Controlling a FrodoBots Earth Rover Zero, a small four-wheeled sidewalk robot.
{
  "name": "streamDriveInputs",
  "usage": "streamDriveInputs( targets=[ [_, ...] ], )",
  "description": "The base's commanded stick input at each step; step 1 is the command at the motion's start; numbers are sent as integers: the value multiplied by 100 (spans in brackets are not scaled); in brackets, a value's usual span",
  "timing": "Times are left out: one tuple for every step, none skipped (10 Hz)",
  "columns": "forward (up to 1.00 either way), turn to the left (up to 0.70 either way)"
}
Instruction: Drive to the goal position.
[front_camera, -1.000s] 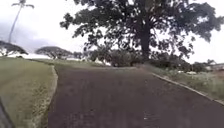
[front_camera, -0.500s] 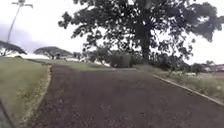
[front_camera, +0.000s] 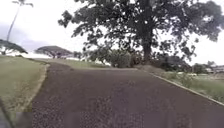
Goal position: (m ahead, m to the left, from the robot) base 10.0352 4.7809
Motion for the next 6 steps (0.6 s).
streamDriveInputs(
  targets=[
    [82,33],
    [82,33],
    [82,33],
    [82,33],
    [82,33],
    [82,33]
  ],
)
